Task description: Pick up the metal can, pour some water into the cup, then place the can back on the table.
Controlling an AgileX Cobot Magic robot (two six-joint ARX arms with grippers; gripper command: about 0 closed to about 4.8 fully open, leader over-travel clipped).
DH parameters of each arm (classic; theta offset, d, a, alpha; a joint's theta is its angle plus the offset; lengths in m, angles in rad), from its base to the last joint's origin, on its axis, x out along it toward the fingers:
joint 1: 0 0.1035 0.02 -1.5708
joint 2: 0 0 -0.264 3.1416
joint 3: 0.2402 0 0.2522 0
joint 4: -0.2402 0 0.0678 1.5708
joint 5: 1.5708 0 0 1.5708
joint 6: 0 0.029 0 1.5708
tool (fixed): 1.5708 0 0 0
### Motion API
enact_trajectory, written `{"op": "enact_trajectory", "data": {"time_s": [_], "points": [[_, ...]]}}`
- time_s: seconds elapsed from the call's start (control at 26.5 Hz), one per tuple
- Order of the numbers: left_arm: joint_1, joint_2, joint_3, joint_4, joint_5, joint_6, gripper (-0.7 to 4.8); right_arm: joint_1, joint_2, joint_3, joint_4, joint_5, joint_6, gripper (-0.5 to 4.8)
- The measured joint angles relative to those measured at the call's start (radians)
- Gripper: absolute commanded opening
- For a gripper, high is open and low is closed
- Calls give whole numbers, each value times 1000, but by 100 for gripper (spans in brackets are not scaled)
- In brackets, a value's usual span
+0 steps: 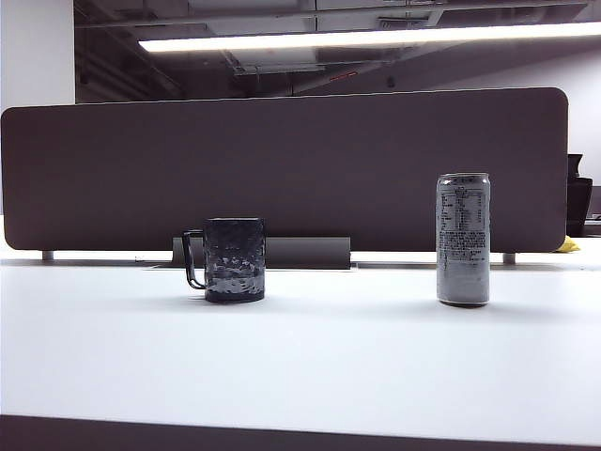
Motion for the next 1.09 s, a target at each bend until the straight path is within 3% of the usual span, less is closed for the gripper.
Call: {"op": "enact_trajectory", "data": {"time_s": [0.26, 1.09], "points": [[0, 0, 0, 28, -49, 0, -5, 0, 0, 0, 0, 0, 0, -5], [0, 0, 0, 40, -55, 0, -5, 0, 0, 0, 0, 0, 0, -5]]}}
